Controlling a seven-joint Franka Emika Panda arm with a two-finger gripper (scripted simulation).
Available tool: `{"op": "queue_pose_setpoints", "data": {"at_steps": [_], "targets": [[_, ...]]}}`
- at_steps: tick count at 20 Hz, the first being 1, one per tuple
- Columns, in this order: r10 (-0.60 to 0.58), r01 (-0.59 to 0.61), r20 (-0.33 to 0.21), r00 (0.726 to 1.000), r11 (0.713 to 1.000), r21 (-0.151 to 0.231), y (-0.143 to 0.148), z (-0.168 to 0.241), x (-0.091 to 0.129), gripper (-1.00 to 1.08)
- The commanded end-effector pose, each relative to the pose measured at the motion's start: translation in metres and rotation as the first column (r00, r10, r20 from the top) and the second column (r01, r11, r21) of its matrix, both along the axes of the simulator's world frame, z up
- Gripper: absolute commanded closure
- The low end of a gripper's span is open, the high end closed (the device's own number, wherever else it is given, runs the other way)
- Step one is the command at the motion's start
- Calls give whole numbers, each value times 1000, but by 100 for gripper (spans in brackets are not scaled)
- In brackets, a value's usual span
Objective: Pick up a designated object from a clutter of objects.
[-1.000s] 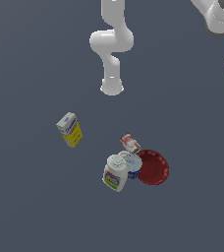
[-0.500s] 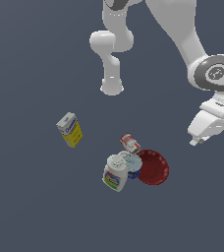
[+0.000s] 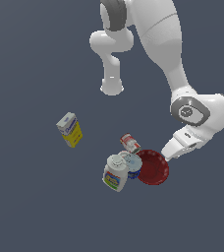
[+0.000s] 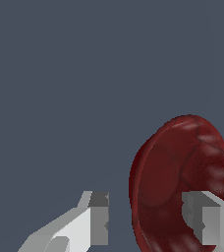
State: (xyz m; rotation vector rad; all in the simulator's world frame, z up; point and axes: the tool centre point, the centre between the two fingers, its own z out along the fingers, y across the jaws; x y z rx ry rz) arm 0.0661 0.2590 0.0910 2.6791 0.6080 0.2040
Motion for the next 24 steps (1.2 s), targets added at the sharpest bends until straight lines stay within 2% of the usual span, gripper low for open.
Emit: {"op": "queue_pose_setpoints", "data": {"at_steps": [1,17,24], "targets": [[-8,8,-18,1000,1000,-2,-8,-15,0,-20],[-32,32,-32,999,999,-10,-16,-28,-4,-20],[-36,36,-33,999,999,-11,-26,-53,0,-20]]}}
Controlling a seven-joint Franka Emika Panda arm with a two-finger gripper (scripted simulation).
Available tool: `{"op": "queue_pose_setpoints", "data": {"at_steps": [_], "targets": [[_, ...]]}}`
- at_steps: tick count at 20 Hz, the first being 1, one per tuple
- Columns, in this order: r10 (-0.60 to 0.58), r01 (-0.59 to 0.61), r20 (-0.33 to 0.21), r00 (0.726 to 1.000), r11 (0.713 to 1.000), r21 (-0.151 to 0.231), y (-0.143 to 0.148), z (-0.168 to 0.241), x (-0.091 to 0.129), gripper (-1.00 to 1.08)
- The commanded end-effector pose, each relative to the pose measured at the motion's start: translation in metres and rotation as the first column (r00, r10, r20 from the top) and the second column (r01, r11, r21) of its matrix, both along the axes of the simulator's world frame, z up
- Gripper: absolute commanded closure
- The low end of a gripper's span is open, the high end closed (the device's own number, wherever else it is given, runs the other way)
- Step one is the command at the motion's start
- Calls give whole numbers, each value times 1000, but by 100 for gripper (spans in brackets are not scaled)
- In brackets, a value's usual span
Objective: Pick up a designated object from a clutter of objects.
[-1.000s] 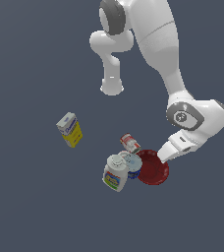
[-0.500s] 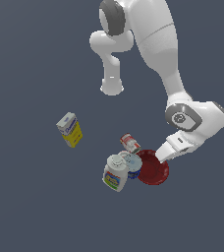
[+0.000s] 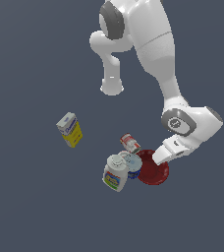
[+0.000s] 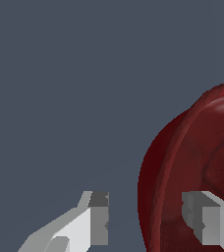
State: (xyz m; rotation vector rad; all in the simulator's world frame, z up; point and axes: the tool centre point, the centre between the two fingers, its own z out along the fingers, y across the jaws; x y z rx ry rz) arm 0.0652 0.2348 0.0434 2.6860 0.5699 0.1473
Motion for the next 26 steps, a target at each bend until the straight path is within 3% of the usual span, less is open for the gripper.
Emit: {"op": "queue_pose_setpoints", "data": {"at_steps": [1,2,3,17,26], "targets": [[-1,1,0,1000,1000,0,-3,-7,1,-20],[-1,1,0,1000,1000,0,-3,-8,1,-20],[-1,1,0,1000,1000,0,-3,-8,1,108],[-2,2,0,1000,1000,0,-3,0,1,108],[-5,5,-1,1000,1000,1,0,71,3,108]]}}
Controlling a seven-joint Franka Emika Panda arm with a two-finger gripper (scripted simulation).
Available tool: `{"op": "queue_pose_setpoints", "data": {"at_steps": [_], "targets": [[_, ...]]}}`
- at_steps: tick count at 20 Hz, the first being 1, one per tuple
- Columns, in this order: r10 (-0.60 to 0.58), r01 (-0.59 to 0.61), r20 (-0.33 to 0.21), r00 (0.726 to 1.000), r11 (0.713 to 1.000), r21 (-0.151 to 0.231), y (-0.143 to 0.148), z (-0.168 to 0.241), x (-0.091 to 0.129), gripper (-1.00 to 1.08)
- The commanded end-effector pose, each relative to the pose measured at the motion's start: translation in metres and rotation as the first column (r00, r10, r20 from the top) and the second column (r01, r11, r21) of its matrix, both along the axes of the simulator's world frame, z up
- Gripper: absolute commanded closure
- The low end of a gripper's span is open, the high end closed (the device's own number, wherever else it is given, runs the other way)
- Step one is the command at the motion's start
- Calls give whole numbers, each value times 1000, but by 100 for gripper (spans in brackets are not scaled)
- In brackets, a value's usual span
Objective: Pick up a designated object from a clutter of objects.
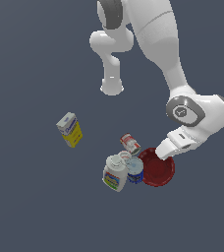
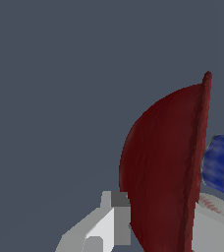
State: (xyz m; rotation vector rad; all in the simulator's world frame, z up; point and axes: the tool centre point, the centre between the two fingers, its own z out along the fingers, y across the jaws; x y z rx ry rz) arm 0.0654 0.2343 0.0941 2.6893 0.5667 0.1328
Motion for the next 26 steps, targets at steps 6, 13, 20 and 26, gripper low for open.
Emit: {"op": "queue_pose_setpoints", "data": {"at_steps": [6,13,20,26], "targets": [[-4,4,9,1000,1000,0,4,95,6,108],[-5,5,11,1000,1000,-3,10,181,10,108],[-5,5,13,1000,1000,-5,16,261,15,108],[-2,2,14,1000,1000,-5,22,315,19,108]]}}
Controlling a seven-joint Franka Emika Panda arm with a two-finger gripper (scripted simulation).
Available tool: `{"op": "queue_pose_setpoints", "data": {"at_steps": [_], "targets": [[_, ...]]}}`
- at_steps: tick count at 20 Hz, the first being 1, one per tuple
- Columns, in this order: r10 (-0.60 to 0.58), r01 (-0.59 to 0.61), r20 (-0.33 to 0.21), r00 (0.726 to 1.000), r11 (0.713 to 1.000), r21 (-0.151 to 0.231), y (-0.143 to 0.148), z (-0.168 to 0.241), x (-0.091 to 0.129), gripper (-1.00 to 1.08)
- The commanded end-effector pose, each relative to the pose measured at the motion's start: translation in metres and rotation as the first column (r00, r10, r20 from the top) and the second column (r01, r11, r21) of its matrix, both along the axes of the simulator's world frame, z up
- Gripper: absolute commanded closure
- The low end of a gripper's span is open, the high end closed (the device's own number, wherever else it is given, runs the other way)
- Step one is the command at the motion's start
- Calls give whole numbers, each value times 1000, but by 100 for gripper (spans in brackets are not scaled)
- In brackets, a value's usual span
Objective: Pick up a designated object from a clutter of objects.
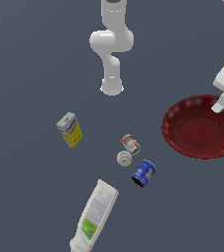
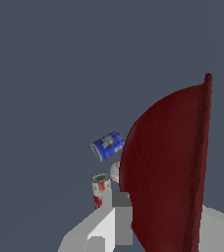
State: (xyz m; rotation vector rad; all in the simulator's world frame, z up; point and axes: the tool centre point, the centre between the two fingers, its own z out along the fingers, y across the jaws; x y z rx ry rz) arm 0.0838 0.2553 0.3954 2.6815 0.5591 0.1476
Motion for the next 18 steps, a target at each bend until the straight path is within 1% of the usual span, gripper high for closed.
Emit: {"op": "queue_pose_setpoints", "data": {"at_steps": [1,9,18], "targets": [[1,-1,1,1000,1000,1,2,20,1,108],[5,-5,-1,1000,1000,3,7,50,4,108],[6,-6,-4,1000,1000,4,9,56,6,108]]}}
